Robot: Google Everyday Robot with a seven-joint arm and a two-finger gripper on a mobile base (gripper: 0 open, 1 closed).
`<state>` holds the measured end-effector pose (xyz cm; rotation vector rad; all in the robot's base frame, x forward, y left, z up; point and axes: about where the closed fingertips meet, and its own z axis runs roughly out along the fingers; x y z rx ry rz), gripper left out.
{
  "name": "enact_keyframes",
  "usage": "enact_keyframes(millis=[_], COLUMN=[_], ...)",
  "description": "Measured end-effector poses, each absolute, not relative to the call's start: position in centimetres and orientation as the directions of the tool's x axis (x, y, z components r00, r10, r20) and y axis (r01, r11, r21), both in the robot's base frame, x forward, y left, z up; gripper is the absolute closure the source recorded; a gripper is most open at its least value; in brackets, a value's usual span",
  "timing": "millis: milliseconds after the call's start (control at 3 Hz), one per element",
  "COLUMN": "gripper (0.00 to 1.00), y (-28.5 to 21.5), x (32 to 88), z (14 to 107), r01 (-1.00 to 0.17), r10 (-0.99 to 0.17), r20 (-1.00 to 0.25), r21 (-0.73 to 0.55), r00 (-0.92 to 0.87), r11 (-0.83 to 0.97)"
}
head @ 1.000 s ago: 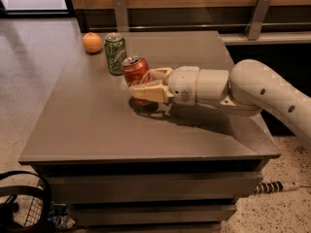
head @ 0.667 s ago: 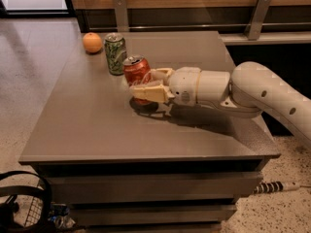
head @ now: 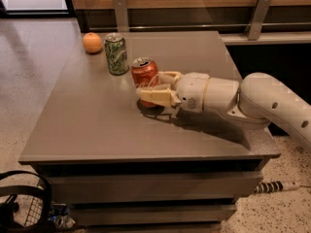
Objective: Place coke can upright
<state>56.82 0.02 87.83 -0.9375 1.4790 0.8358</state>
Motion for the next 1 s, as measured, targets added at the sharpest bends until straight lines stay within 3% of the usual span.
enact_keyframes(millis=[1000], gripper=[1.0], y=[-0.6], x=[56.7], z=[86.63], r01=[-0.875], r10=[-0.113], r20=[-0.992], r21=[-0.001], r00=[-0.061], r11=[0.484])
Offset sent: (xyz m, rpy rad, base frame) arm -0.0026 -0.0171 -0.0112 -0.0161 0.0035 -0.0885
